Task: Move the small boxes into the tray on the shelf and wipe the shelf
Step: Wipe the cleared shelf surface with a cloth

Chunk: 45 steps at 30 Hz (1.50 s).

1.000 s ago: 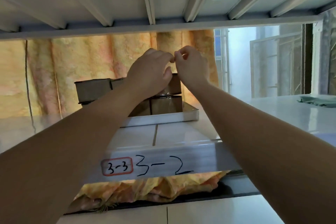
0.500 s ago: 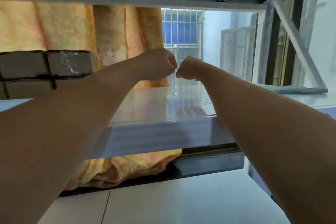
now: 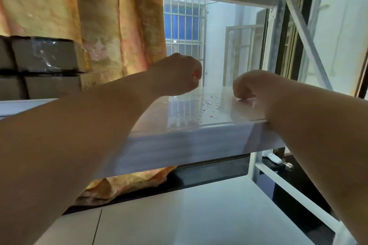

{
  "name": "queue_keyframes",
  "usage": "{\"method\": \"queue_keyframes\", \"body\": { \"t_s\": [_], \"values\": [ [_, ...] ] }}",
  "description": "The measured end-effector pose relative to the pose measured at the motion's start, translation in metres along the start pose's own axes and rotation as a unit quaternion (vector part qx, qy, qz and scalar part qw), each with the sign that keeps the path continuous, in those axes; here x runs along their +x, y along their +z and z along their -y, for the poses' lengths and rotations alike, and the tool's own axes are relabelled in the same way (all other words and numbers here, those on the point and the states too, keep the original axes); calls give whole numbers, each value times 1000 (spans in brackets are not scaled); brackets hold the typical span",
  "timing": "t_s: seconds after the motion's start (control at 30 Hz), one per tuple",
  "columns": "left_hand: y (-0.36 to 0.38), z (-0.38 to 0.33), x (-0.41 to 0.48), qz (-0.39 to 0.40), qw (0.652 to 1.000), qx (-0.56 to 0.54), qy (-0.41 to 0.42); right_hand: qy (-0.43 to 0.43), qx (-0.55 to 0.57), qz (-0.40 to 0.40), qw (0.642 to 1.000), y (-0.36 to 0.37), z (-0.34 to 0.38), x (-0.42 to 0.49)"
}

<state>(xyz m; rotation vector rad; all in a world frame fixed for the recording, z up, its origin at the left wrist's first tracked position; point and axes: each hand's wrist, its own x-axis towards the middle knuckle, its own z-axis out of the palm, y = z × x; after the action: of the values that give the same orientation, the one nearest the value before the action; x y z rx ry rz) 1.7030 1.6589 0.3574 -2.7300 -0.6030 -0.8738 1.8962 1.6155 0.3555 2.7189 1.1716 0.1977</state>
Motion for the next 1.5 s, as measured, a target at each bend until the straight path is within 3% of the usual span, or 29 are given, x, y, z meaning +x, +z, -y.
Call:
{"method": "queue_keyframes", "body": {
  "t_s": [0.23,0.5,0.63,0.73,0.8,0.83,0.87,0.97,1.03,1.2,1.37,1.5],
  "values": [
    [3,0,0,21,1000,-15,7,53,-22,-47,997,8,-18,9],
    [-2,5,-2,24,999,-38,-26,7,-7,-131,991,-2,-8,-3],
    [-1,5,-3,18,998,-39,-41,-40,132,-141,980,-9,1,-7],
    [-1,8,-3,13,998,-34,-60,-116,369,-110,916,-13,8,-7],
    [-1,10,-3,11,997,-32,-75,-184,524,-73,828,-16,11,-15],
    [-1,11,-4,8,997,-26,-78,-208,574,-50,790,-17,11,-18],
    [-2,12,-4,4,997,-15,-77,-225,571,-46,788,-17,12,-21],
    [-3,11,-7,1,997,23,-71,-220,328,-50,917,-9,10,-25],
    [-3,9,-9,8,997,32,-63,-199,204,15,958,1,8,-34],
    [-6,3,-15,63,996,39,-52,-110,209,88,968,5,7,-47],
    [-10,6,-21,95,990,43,-96,-106,176,71,976,5,15,-60],
    [-16,14,-25,72,986,62,-139,-104,175,84,976,1,24,-71]
  ]
}}
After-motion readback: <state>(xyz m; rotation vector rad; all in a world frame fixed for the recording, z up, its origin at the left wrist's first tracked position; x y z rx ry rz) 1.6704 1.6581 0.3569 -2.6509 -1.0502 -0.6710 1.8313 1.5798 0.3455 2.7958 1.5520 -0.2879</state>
